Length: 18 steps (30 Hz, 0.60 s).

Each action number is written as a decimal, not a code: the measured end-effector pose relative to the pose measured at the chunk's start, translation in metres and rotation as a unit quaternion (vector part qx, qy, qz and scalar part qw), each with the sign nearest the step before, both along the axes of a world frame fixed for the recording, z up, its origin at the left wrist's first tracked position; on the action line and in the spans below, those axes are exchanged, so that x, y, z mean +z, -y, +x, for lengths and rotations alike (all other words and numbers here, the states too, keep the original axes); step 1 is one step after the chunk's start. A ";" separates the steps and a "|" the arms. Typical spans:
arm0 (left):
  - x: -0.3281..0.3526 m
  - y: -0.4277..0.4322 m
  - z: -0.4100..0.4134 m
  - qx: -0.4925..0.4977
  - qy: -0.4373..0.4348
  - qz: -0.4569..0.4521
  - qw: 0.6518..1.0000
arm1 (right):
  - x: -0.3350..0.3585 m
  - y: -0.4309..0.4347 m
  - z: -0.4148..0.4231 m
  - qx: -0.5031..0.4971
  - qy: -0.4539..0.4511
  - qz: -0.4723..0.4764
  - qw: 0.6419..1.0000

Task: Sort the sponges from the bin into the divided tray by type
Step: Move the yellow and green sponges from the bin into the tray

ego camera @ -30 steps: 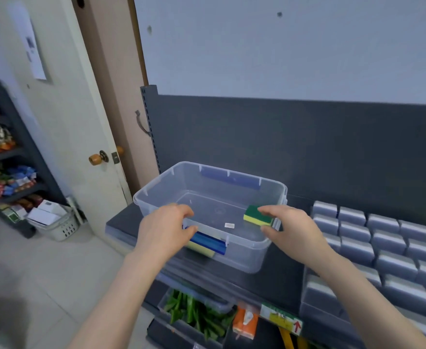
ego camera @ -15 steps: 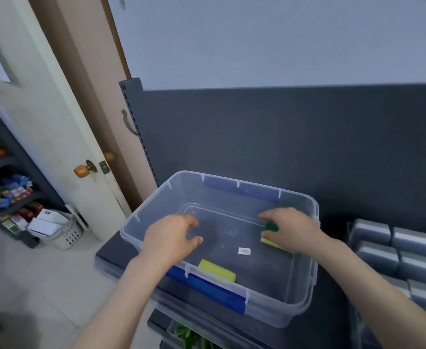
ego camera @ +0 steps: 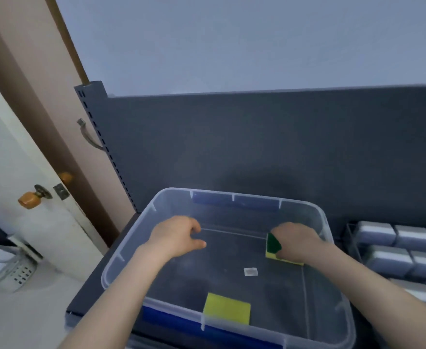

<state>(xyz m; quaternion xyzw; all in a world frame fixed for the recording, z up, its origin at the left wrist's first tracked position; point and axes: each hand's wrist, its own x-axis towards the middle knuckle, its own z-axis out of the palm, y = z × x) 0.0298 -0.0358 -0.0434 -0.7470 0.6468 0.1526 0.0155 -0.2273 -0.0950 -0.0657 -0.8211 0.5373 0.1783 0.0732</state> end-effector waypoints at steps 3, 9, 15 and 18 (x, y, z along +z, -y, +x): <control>-0.014 0.022 0.006 -0.020 -0.024 -0.010 0.999 | -0.006 0.003 0.008 -0.040 -0.077 -0.006 0.996; -0.049 0.036 0.010 -0.061 -0.044 -0.010 0.997 | -0.024 0.007 0.016 -0.084 -0.121 -0.015 0.989; -0.046 0.036 0.002 -0.066 -0.099 -0.092 0.989 | -0.026 -0.001 0.026 -0.072 -0.056 -0.028 0.995; -0.039 0.037 0.000 -0.054 -0.172 -0.102 0.978 | -0.012 -0.010 0.048 -0.111 0.079 -0.052 0.989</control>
